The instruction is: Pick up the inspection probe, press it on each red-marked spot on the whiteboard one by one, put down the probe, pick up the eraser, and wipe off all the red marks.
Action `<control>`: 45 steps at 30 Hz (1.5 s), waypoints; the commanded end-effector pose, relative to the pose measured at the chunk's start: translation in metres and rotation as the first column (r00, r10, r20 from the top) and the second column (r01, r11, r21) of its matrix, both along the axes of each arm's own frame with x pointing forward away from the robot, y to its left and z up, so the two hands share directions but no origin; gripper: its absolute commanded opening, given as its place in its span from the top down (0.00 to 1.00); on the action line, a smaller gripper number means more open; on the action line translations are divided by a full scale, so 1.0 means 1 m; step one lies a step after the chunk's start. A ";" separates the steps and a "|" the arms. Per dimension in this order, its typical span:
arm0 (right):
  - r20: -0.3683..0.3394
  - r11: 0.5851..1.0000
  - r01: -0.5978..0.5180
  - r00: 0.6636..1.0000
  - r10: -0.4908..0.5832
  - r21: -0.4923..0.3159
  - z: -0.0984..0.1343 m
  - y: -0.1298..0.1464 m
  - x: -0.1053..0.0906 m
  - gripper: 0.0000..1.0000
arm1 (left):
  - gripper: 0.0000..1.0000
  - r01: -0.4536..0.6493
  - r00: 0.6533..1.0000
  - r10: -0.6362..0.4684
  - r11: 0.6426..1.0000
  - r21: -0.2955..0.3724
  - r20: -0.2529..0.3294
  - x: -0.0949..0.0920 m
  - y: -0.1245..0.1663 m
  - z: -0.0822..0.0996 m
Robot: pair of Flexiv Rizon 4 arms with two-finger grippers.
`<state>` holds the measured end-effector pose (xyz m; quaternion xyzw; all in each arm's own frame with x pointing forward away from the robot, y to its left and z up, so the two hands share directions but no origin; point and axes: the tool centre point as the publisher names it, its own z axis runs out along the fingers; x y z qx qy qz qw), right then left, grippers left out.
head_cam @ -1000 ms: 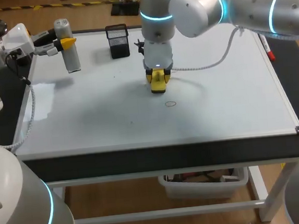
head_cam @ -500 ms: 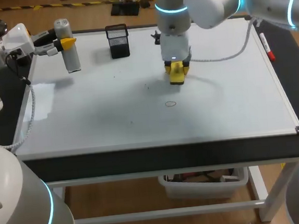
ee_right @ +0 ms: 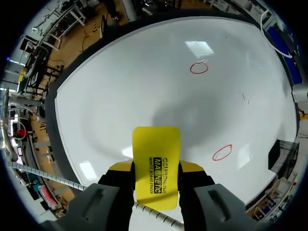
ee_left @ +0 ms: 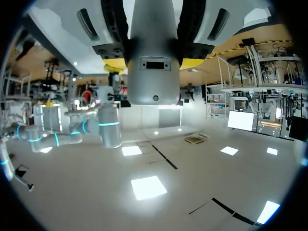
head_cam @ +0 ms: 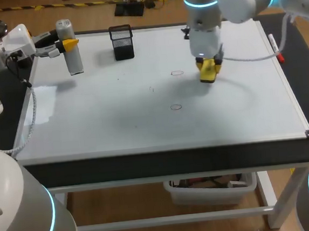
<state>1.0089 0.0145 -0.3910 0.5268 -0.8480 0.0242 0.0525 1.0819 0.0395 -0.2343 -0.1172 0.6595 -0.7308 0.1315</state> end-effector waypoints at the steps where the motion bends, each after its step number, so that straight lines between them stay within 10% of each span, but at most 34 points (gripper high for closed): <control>1: 0.011 0.999 0.028 1.000 -0.028 0.019 0.006 -0.030 -0.009 1.00 | 1.00 -0.001 1.000 0.001 1.000 -0.002 0.003 0.000 0.000 0.000; 20: 0.006 0.976 0.211 0.977 -0.212 0.048 0.001 -0.111 -0.020 1.00 | 1.00 -0.001 1.000 0.001 1.000 -0.002 0.003 0.000 0.000 0.000; 45: 0.008 0.965 0.246 0.969 -0.248 0.092 0.000 -0.127 -0.023 1.00 | 1.00 -0.001 1.000 0.001 1.000 -0.002 0.003 0.000 0.000 0.000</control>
